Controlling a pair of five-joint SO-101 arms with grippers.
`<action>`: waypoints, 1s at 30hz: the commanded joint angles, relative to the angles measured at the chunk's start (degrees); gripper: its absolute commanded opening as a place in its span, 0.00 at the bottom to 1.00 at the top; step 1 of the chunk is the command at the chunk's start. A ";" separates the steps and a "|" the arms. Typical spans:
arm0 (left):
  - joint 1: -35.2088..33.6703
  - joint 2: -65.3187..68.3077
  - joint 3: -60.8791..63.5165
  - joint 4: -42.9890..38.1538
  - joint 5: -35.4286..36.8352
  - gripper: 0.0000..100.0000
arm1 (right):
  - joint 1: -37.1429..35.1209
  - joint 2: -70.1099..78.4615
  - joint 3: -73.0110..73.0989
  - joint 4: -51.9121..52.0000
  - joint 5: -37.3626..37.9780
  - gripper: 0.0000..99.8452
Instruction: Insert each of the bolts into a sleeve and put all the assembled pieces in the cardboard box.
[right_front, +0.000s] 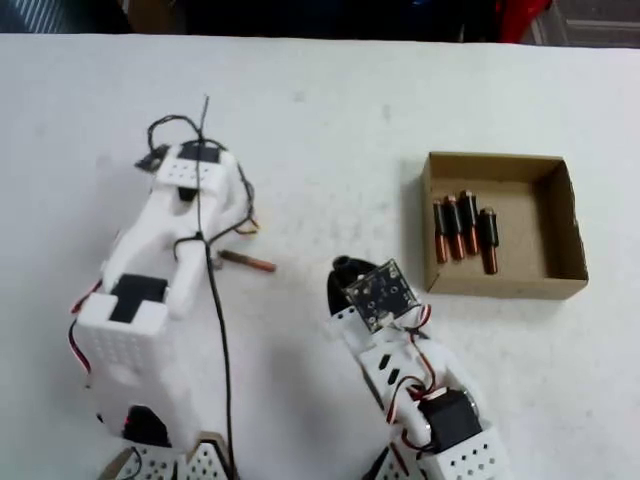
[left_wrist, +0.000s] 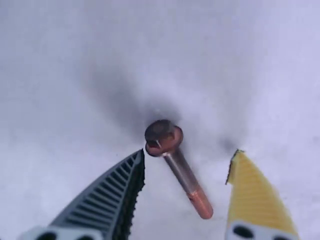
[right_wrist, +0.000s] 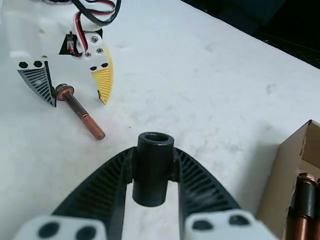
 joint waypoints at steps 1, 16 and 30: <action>-1.80 -3.12 -0.09 -1.67 0.79 0.25 | 0.48 -0.84 -0.26 -1.27 -0.09 0.02; -1.80 3.91 -3.16 -6.07 0.70 0.11 | 0.48 -0.84 -0.26 -1.19 -0.09 0.02; -1.71 4.00 -3.43 -6.07 -10.29 0.04 | 0.48 -0.84 -0.26 -1.19 -0.09 0.02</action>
